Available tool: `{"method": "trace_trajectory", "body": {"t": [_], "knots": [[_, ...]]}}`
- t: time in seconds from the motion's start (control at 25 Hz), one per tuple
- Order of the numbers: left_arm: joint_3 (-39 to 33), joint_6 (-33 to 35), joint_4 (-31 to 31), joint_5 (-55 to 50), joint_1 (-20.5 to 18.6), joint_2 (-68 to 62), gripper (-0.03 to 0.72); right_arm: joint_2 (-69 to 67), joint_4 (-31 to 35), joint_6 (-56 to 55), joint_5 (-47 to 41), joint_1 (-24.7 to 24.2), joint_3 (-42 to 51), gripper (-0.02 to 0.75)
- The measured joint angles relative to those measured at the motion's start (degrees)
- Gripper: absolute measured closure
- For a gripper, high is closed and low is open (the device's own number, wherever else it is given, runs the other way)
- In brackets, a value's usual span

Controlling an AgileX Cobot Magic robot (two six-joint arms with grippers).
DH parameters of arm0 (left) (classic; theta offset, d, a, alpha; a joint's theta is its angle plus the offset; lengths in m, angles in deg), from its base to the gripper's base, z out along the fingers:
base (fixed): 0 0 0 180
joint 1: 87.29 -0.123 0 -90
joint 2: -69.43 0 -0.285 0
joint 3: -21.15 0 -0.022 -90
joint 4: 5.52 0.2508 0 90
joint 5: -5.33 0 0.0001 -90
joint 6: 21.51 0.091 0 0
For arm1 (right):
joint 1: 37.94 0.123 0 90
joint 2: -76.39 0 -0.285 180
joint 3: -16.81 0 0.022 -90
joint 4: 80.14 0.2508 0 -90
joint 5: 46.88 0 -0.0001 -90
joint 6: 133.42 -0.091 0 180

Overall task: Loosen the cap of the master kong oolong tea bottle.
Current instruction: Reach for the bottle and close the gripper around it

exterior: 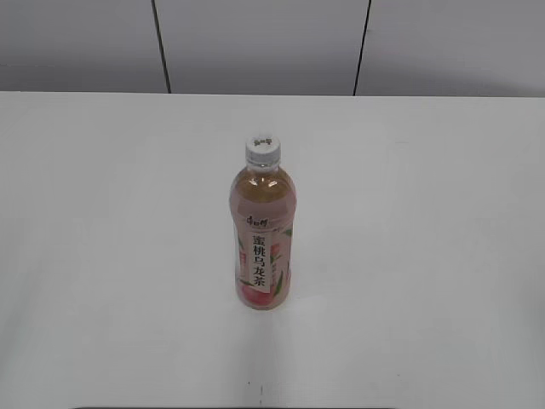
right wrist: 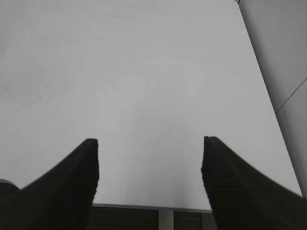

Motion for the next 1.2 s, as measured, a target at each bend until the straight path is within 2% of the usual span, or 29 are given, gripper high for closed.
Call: {"method": "trace_trajectory", "body": {"t": [0.44, 0.76, 0.96, 1.2], "knots": [[0.95, 0.00, -0.68, 2.99, 0.00, -2.30, 0.221, 0.00, 0.00, 0.00, 0.00, 0.00, 0.00, 0.227], [-1.27, 0.00, -1.59, 24.72, 0.00, -12.63, 0.221, 0.00, 0.00, 0.00, -0.05, 0.00, 0.00, 0.227], [-4.67, 0.00, -6.14, 41.67, 0.00, -25.53, 0.221, 0.00, 0.00, 0.00, -0.05, 0.00, 0.00, 0.227], [-4.80, 0.00, -9.61, 65.37, 0.12, -45.21, 0.221, 0.00, 0.00, 0.00, -0.01, 0.00, 0.00, 0.227]]}}
